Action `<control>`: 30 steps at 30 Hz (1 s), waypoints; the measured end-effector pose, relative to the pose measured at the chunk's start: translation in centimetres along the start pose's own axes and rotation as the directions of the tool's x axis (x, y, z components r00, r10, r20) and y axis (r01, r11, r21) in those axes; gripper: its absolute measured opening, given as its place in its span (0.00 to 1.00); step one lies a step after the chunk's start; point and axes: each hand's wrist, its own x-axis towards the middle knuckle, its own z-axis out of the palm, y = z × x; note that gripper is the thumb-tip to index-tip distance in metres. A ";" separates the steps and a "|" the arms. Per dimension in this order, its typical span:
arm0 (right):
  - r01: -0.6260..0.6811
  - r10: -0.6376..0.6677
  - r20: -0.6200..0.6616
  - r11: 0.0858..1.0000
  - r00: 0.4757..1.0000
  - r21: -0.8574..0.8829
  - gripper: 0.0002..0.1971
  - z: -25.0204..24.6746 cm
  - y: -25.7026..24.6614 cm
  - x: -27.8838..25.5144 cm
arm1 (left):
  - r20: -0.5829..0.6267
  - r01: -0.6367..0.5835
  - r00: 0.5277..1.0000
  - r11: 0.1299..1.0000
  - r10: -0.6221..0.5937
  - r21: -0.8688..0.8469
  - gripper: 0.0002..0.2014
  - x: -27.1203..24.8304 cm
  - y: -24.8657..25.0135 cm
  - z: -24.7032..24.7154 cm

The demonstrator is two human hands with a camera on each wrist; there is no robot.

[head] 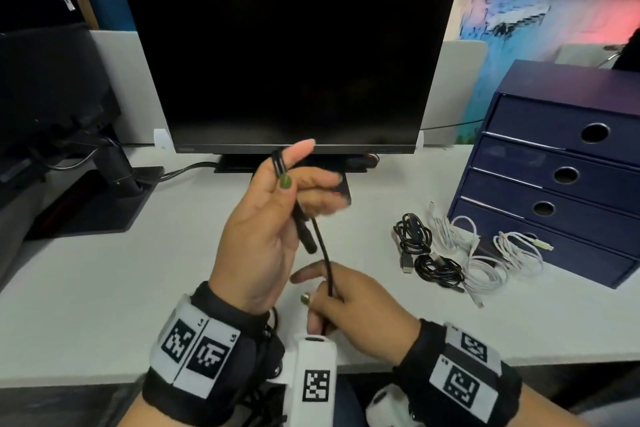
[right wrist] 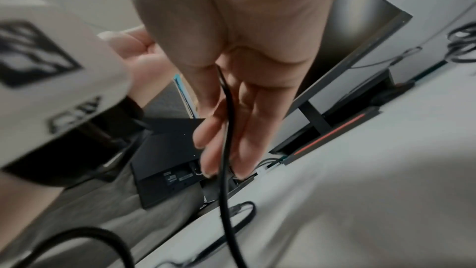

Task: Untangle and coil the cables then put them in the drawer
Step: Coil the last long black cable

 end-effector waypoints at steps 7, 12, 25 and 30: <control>0.079 -0.075 0.025 0.959 0.997 -0.273 0.15 -1.4 -0.6 -1.7 | -0.134 0.020 0.987 0.757 0.089 0.653 0.10 -0.1 -0.6 -1.9; 0.218 -0.303 -0.134 0.871 0.943 -0.439 0.11 -5.0 -3.2 -2.7 | 0.001 0.041 0.997 0.578 -0.072 0.815 0.10 -0.1 -1.3 -2.4; 0.574 -0.579 -0.392 0.806 0.715 -0.145 0.12 -8.6 -6.4 -1.2 | 0.448 0.232 0.862 0.970 -0.239 0.073 0.14 -1.1 0.0 0.9; 0.494 -0.442 -0.370 0.868 0.817 0.054 0.19 -5.7 -5.0 -0.2 | 0.423 0.261 0.893 0.943 -0.153 -0.208 0.12 -1.1 0.5 1.8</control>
